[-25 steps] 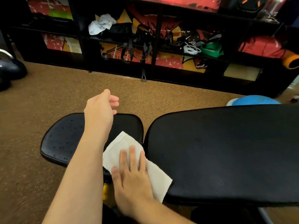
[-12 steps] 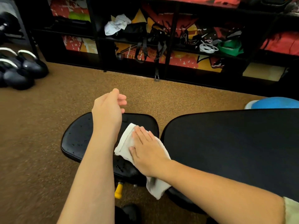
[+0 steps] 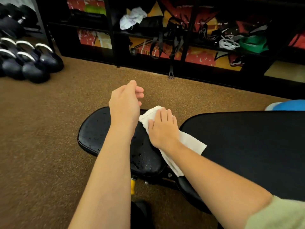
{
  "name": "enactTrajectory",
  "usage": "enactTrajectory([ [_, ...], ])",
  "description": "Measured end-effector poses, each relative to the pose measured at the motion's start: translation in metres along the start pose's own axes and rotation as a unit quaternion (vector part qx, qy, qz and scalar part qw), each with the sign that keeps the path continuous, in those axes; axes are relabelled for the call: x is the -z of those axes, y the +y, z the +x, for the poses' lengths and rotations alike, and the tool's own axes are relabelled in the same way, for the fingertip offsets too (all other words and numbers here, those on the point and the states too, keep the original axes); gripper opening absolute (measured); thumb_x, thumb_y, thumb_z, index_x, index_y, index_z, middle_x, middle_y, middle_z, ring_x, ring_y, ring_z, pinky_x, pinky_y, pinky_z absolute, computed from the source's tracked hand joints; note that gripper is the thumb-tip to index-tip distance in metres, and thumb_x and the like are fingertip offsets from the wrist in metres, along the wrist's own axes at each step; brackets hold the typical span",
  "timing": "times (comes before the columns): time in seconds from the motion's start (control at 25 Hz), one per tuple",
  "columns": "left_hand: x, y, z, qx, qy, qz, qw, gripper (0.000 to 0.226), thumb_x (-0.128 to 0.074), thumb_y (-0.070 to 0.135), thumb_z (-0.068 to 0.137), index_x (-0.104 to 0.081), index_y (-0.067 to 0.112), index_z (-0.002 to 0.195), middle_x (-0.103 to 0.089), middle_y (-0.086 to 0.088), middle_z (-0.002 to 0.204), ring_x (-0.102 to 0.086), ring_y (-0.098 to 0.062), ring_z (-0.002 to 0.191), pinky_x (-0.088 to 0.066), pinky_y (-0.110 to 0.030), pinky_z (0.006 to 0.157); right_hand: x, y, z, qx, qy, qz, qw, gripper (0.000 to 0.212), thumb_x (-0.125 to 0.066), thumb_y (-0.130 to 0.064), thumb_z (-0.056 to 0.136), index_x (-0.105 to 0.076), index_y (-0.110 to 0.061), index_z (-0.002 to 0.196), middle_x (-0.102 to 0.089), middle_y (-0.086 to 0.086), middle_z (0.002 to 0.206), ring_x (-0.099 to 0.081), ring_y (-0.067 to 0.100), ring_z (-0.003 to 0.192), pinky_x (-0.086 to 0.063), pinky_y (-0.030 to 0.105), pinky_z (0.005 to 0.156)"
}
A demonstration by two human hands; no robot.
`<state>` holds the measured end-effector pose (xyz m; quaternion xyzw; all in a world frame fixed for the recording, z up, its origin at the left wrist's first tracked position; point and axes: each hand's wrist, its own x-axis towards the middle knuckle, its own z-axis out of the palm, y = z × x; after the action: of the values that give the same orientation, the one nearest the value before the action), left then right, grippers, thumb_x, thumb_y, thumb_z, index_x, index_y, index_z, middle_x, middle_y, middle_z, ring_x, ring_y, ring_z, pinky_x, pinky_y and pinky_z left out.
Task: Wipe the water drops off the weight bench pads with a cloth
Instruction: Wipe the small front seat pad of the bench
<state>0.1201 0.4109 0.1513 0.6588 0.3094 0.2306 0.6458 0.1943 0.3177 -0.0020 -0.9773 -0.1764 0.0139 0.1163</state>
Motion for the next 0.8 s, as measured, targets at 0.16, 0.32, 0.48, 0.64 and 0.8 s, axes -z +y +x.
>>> enactTrajectory([
  [0.16, 0.000, -0.003, -0.002, 0.012, -0.001, -0.017, 1.000, 0.038, -0.047, 0.038, 0.107, -0.076, 0.015, 0.101, -0.078, -0.002, 0.103, -0.067, -0.016, 0.084, -0.040, -0.029, 0.069, 0.001, -0.032, -0.111, 0.089, -0.021, 0.018, 0.996, 0.072, -0.016, -0.038, 0.099, -0.033, 0.003, 0.155, -0.032, 0.022, 0.163, -0.029, 0.037, 0.151, -0.025, 0.049, 0.123],
  [0.32, 0.000, -0.005, -0.005, 0.016, -0.003, -0.018, 1.000, 0.038, -0.046, 0.038, 0.107, -0.076, 0.017, 0.100, -0.078, 0.001, 0.102, -0.069, -0.015, 0.086, -0.040, -0.030, 0.071, 0.003, -0.022, -0.145, 0.175, -0.025, -0.004, 0.984, 0.064, -0.030, -0.039, 0.099, -0.049, -0.004, 0.149, -0.048, 0.012, 0.155, -0.045, 0.029, 0.144, -0.037, 0.046, 0.117],
  [0.48, 0.005, -0.005, -0.005, 0.017, -0.003, -0.015, 1.000, 0.038, -0.045, 0.038, 0.107, -0.076, 0.015, 0.100, -0.078, 0.000, 0.101, -0.068, -0.015, 0.083, -0.040, -0.030, 0.069, 0.010, -0.006, -0.054, 0.143, -0.073, -0.023, 0.987, 0.077, 0.001, -0.046, 0.097, -0.010, -0.006, 0.162, -0.009, 0.011, 0.171, -0.006, 0.027, 0.158, -0.003, 0.042, 0.126],
  [0.64, 0.005, -0.003, -0.005, 0.019, -0.001, -0.006, 1.000, 0.039, -0.045, 0.037, 0.107, -0.076, 0.014, 0.099, -0.078, -0.001, 0.102, -0.067, -0.016, 0.083, -0.040, -0.029, 0.067, 0.011, 0.006, 0.036, 0.026, -0.072, 0.002, 0.997, 0.065, -0.018, -0.040, 0.106, -0.016, -0.002, 0.159, -0.014, 0.015, 0.169, -0.010, 0.032, 0.156, -0.010, 0.048, 0.126],
  [0.8, 0.007, -0.005, -0.010, 0.001, 0.012, 0.005, 1.000, 0.037, -0.046, 0.035, 0.107, -0.076, 0.013, 0.101, -0.077, 0.000, 0.101, -0.067, -0.016, 0.086, -0.039, -0.028, 0.066, 0.006, -0.003, 0.008, 0.019, -0.041, -0.015, 0.999, 0.068, -0.009, -0.040, 0.104, -0.014, -0.002, 0.160, -0.012, 0.016, 0.169, -0.008, 0.035, 0.156, -0.008, 0.048, 0.125],
])
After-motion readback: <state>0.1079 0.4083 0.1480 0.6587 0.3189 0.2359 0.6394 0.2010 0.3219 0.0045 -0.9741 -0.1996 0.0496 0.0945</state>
